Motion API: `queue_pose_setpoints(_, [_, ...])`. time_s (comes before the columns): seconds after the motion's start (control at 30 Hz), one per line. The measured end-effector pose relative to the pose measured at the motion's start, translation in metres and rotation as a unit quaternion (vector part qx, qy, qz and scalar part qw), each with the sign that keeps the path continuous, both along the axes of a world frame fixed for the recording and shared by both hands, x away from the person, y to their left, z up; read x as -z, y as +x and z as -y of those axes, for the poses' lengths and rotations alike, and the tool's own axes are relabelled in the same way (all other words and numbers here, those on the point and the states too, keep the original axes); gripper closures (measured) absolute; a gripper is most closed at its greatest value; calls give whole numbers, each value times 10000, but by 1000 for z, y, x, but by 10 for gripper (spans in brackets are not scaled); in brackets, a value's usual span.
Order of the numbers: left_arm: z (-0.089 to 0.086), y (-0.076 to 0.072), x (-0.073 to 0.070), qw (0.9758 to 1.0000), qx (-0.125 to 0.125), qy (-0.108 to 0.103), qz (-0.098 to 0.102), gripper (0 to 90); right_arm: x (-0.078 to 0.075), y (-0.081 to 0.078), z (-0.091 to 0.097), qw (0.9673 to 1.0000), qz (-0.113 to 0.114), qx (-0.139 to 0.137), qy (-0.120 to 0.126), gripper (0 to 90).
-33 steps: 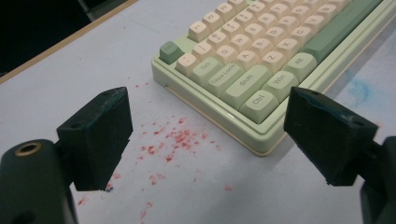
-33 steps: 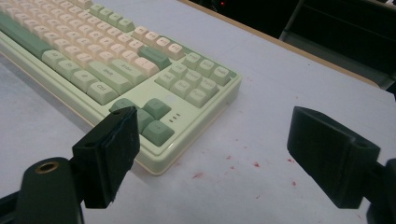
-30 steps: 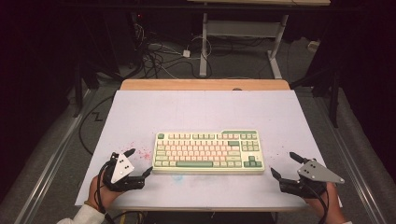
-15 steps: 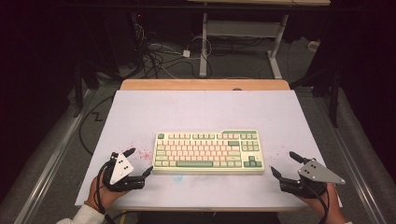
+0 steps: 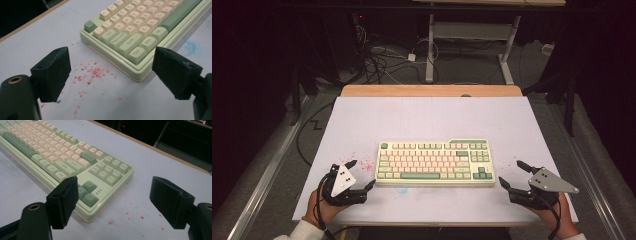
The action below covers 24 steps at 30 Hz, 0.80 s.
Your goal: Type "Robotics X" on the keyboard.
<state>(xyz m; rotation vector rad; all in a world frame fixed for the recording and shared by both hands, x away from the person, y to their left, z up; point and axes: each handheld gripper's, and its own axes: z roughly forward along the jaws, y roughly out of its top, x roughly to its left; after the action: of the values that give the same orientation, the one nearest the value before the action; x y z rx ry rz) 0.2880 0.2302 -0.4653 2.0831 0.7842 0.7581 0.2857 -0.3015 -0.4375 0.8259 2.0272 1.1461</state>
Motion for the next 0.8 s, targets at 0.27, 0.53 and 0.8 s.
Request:
queue_pose_setpoints(0.27, [0, 5, -4, 9999, -87, -59, -32, 152, -4, 3, -6, 10000, 0, -89, -15, 261])
queue_pose_setpoints(0.53, [8, 12, -13, 9999, 32, -107, 1, 151, -10, 8, -16, 9999, 33, -129, -8, 264])
queue_pose_setpoints(0.8, [17, 15, -16, 9998, 162, -105, -59, 151, -13, 12, -23, 9997, 19, -226, -37, 264])
